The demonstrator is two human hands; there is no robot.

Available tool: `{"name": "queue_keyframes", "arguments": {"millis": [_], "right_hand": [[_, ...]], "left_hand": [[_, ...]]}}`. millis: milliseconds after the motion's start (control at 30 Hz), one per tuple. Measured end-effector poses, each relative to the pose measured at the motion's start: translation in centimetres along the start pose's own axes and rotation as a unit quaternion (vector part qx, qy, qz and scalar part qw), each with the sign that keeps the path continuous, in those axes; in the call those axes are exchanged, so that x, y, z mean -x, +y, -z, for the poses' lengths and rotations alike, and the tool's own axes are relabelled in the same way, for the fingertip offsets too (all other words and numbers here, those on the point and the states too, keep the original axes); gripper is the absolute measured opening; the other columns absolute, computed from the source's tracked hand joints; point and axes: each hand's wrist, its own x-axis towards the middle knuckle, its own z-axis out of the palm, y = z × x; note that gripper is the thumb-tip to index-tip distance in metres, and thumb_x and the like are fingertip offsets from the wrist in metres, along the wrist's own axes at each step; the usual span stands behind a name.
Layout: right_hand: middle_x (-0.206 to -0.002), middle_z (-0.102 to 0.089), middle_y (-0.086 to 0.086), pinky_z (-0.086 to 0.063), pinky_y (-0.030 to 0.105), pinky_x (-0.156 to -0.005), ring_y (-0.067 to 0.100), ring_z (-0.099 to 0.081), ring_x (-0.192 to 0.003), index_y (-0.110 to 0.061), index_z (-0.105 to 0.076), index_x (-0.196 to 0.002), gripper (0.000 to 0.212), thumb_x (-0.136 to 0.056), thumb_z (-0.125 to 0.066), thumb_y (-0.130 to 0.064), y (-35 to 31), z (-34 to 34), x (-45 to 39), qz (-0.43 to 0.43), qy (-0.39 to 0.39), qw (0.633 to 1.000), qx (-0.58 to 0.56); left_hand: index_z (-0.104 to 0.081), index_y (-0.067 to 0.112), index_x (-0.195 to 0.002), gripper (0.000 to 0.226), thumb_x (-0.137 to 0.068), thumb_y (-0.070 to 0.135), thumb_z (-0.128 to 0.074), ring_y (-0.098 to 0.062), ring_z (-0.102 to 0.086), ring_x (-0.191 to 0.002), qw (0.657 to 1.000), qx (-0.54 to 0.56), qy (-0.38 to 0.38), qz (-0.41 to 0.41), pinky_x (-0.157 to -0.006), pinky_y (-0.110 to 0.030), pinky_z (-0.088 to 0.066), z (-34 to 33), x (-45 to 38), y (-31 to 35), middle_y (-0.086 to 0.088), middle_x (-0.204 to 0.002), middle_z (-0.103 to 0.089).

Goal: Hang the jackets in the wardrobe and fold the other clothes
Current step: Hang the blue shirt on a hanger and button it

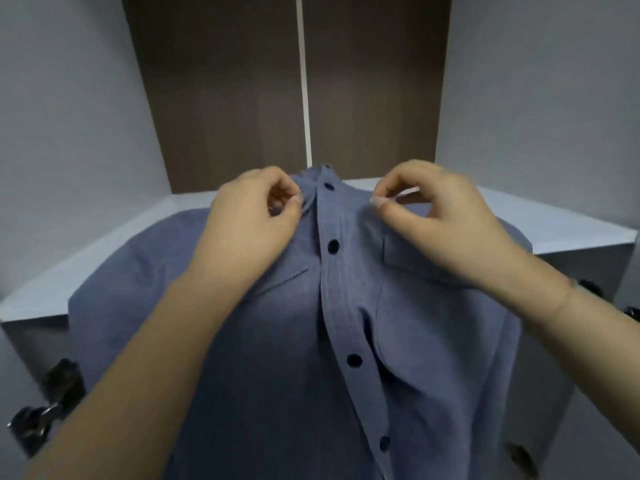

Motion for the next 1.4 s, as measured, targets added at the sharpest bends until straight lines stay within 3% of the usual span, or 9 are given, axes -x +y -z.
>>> {"name": "queue_keyframes", "arguments": {"millis": [167, 267, 467, 633, 833, 967, 1067, 1200, 1400], "right_hand": [[-0.125, -0.054, 0.006, -0.039, 0.028, -0.094, 0.023, -0.050, -0.118, -0.017, -0.057, -0.126, 0.052, -0.090, -0.057, -0.054, 5.1, -2.4, -8.3, -0.087, -0.180, 0.966, 0.166], [-0.131, -0.055, 0.008, -0.043, 0.033, -0.094, 0.024, -0.053, -0.116, -0.014, -0.053, -0.132, 0.074, -0.084, -0.053, -0.069, 7.7, -4.1, -10.2, -0.156, -0.230, 0.947, 0.160], [-0.099, -0.067, 0.006, -0.051, 0.036, -0.084, 0.021, -0.062, -0.089, -0.009, -0.066, -0.102, 0.062, -0.082, -0.058, -0.066, 10.2, -6.1, -10.6, -0.171, -0.247, 0.949, 0.097], [-0.098, -0.064, 0.003, -0.050, 0.036, -0.080, 0.022, -0.059, -0.090, -0.013, -0.062, -0.100, 0.049, -0.086, -0.059, -0.060, 10.3, -5.7, -10.0, -0.160, -0.229, 0.954, 0.112], [-0.100, -0.057, -0.003, -0.036, 0.027, -0.075, 0.017, -0.055, -0.093, -0.018, -0.063, -0.114, 0.029, -0.099, -0.048, -0.037, 8.5, -3.5, -7.3, -0.012, -0.035, 0.999, 0.019], [-0.099, -0.055, -0.005, -0.038, 0.012, -0.081, 0.005, -0.054, -0.094, -0.014, -0.066, -0.118, 0.025, -0.100, -0.050, -0.022, 5.1, 0.5, -3.9, 0.038, 0.064, 0.993, -0.096], [-0.105, -0.053, -0.014, -0.037, 0.007, -0.083, 0.002, -0.053, -0.103, -0.019, -0.067, -0.116, 0.035, -0.098, -0.047, -0.041, 0.9, 4.2, -0.4, 0.024, 0.119, 0.980, -0.160], [-0.107, -0.045, -0.018, -0.042, 0.025, -0.068, 0.007, -0.053, -0.091, -0.035, -0.056, -0.121, 0.056, -0.078, -0.045, -0.069, -5.4, 6.9, 5.5, 0.002, 0.041, 0.996, 0.084], [-0.098, -0.058, 0.005, -0.040, 0.035, -0.063, 0.031, -0.059, -0.086, -0.013, -0.064, -0.101, 0.020, -0.092, -0.054, -0.028, -8.0, 7.6, 14.4, -0.096, -0.024, 0.969, 0.228]], "left_hand": [[-0.056, 0.016, -0.127, 0.055, -0.093, 0.059, -0.048, -0.034, -0.051, -0.122, 0.930, -0.216, -0.222, 0.198, -0.102, -0.041, -0.043, -1.7, -8.3, -5.8, -0.014, -0.134, -0.056], [-0.060, 0.011, -0.122, 0.065, -0.091, 0.066, -0.045, -0.027, -0.059, -0.107, 0.895, -0.184, -0.322, 0.249, -0.084, -0.031, -0.044, -2.8, -8.8, -7.8, -0.012, -0.124, -0.063], [-0.057, 0.017, -0.072, 0.032, -0.089, 0.044, -0.065, -0.015, -0.052, -0.068, 0.926, -0.143, -0.270, 0.221, -0.056, -0.023, -0.036, -2.7, -7.9, -8.6, 0.001, -0.070, -0.058], [-0.057, 0.013, -0.081, 0.030, -0.094, 0.041, -0.060, -0.019, -0.055, -0.077, 0.938, -0.174, -0.247, 0.168, -0.065, -0.028, -0.038, -2.2, -6.1, -7.3, -0.001, -0.080, -0.061], [-0.062, 0.023, -0.088, 0.022, -0.090, 0.045, -0.061, -0.018, -0.062, -0.083, 0.987, -0.090, -0.046, 0.126, -0.081, -0.045, -0.050, 0.8, -2.6, -3.1, 0.007, -0.081, -0.067], [-0.068, 0.037, -0.092, 0.020, -0.081, 0.025, -0.057, 0.002, -0.065, -0.087, 0.996, 0.005, 0.041, 0.078, -0.078, -0.025, -0.051, 3.8, 0.8, 2.1, 0.021, -0.090, -0.071], [-0.069, 0.039, -0.091, 0.033, -0.078, 0.012, -0.055, 0.003, -0.063, -0.090, 0.995, 0.002, 0.083, 0.051, -0.076, -0.017, -0.046, 5.0, 4.3, 5.7, 0.025, -0.093, -0.068], [-0.072, 0.032, -0.094, 0.031, -0.075, 0.016, -0.053, -0.004, -0.062, -0.088, 0.996, -0.011, 0.084, 0.023, -0.074, -0.028, -0.048, 5.6, 9.6, 9.9, 0.019, -0.091, -0.067], [-0.076, 0.022, -0.099, 0.032, -0.077, 0.011, -0.055, -0.007, -0.061, -0.088, 0.997, 0.013, 0.071, 0.037, -0.076, -0.031, -0.049, 6.9, 19.8, 13.5, 0.014, -0.096, -0.067]]}}
